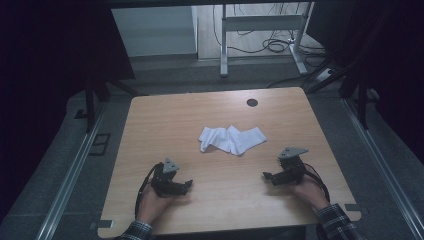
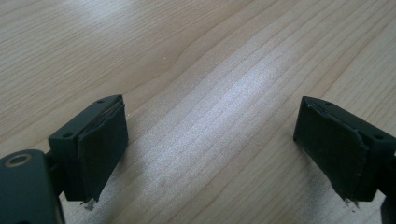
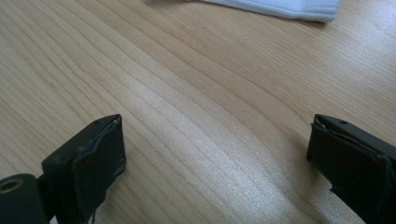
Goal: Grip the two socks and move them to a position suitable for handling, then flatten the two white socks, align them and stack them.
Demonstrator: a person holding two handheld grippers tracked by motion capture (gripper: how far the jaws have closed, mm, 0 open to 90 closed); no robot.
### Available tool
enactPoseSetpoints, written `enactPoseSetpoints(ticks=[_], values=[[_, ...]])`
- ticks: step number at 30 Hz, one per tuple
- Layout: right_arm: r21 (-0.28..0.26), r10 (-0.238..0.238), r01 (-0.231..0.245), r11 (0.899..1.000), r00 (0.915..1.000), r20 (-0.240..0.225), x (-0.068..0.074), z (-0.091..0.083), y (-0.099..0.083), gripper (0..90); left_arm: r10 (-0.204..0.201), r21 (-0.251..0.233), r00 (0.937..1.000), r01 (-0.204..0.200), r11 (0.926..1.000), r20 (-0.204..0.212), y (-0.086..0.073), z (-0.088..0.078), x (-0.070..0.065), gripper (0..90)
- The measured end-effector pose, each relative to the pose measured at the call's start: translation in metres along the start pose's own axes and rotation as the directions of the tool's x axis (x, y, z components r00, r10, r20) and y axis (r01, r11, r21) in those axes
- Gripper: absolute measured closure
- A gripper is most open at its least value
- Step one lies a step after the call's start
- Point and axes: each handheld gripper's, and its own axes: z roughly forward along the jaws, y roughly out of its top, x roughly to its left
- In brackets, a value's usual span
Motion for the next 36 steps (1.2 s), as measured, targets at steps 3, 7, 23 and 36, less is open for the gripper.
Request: enactPoseSetpoints(ticks=[3,7,23,36], values=[[0.001,0.000,0.000,1.000,1.0000,0.000,0.0002,-0.0001,0.0000,3.6,0.000,0.000,1.0000,0.000,1.0000,-0.001,0.0001,0.0000,0.0000,10.1],[0.002,-0.002,0.002,1.000,1.0000,-0.001,-0.0001,-0.0001,0.0001,3.6,0.000,0.001,1.0000,0.000,1.0000,-0.001,0.0004,0.0003,0.0000,9.9],[0.010,0.003,-0.003,1.000,1.0000,-0.001,0.0003,-0.0005,0.0013,4.7,-0.002,0.003,1.0000,0.002,1.0000,-0.001,0.0010,0.0006,0.0001,9.9],[0.038,0.032,-0.032,0.999,0.9992,0.023,0.0001,-0.0025,0.0052,10.5,-0.002,0.003,1.0000,0.002,1.0000,-0.001,0.0014,0.0011,0.0003,9.9]])
